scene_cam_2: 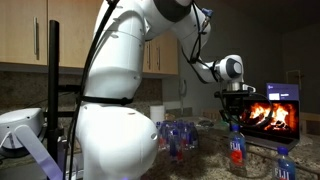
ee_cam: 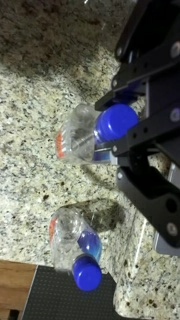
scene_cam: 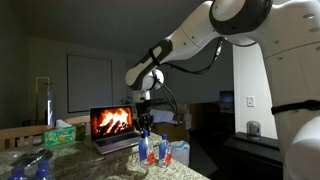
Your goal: Move the three bottles to the right
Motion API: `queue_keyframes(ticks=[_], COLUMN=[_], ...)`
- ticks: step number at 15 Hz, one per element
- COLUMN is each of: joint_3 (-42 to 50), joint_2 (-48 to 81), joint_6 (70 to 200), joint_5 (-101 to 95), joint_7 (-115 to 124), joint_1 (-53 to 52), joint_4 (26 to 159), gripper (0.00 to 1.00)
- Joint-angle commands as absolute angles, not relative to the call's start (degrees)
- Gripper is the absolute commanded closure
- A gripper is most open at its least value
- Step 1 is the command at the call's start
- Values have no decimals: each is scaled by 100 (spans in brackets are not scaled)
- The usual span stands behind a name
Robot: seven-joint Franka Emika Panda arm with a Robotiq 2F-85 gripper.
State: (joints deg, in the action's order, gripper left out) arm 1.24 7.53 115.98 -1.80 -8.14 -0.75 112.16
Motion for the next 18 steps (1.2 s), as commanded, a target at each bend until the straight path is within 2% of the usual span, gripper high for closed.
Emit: queue_keyframes(ticks=[1, 9, 18], joint_3=[184, 317, 409], joint_2=[870, 1279, 1388], joint_6=[11832, 12266, 12130], joint_5=[50, 353, 342], joint_7=[-622, -762, -742], joint_1=[111, 411, 503], joint_4=[11273, 11194, 11076], gripper=[88, 88, 88])
